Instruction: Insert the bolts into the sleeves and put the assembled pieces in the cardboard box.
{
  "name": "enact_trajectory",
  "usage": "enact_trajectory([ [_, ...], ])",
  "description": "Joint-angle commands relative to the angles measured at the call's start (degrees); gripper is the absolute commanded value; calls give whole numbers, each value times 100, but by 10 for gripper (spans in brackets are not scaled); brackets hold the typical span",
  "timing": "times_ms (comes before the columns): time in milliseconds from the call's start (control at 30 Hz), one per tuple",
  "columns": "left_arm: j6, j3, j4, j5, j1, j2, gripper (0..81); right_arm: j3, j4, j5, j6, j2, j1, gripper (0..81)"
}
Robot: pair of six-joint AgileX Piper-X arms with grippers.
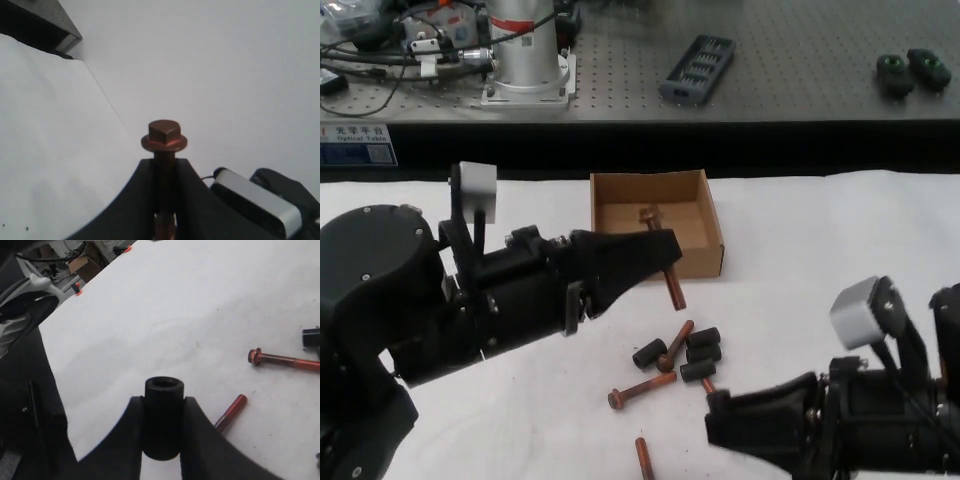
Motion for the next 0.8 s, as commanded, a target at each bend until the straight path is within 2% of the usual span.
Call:
enact_trajectory([
  [0,272,-74,-101,244,-17,1,6,0,-317,-117,201,8,-199,16],
  [200,764,-74,174,244,-17,1,6,0,-980,-439,759,285,-278,16],
  [467,1088,-74,239,235,-17,1,6,-11,-1051,-768,896,549,-244,16],
  [667,1277,-74,239,929,-17,1,6,-24,-1359,-1007,1138,549,-244,16],
  [767,1277,-74,239,950,-17,1,6,-24,-1450,-1007,1153,549,-244,16],
])
